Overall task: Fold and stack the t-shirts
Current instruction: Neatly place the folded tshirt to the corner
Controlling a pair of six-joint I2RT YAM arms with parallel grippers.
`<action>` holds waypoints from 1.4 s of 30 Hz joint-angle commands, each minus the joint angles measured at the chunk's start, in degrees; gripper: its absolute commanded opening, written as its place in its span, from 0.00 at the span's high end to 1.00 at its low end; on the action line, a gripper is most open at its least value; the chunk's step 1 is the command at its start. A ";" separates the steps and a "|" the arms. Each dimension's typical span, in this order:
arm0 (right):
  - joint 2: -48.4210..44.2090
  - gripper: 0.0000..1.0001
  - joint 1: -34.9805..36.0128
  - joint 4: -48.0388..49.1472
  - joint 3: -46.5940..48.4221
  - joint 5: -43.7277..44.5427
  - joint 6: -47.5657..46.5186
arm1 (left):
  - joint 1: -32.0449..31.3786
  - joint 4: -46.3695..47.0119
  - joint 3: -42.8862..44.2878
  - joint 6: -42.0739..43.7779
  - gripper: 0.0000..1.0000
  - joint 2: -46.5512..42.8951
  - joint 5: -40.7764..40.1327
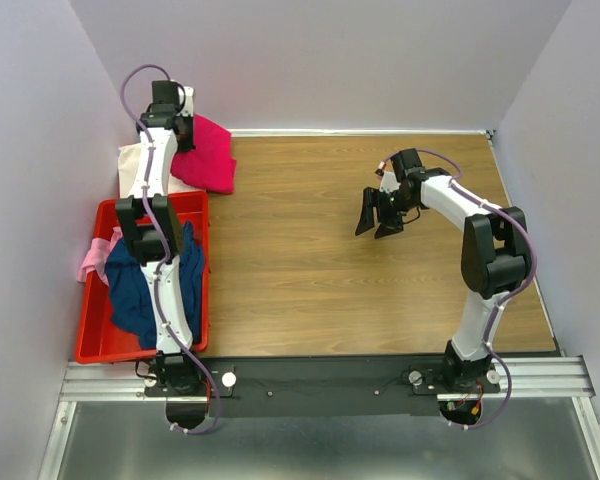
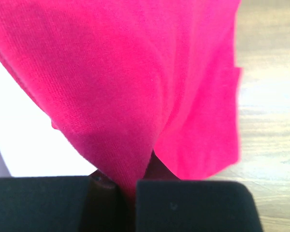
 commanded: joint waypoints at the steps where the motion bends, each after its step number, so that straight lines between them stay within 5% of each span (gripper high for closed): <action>1: 1.05 0.30 0.06 -1.54 0.00 -1.14 -0.73 | 2.32 2.89 2.97 0.71 1.00 -4.36 5.81; 21: 1.67 0.29 0.06 -2.77 1.67 -1.57 1.12 | 9.79 4.03 -2.38 0.01 1.00 -8.84 16.28; 42: 2.02 0.29 -0.02 -3.21 2.02 -1.22 1.20 | 13.74 4.47 -5.11 -0.96 1.00 -7.79 16.11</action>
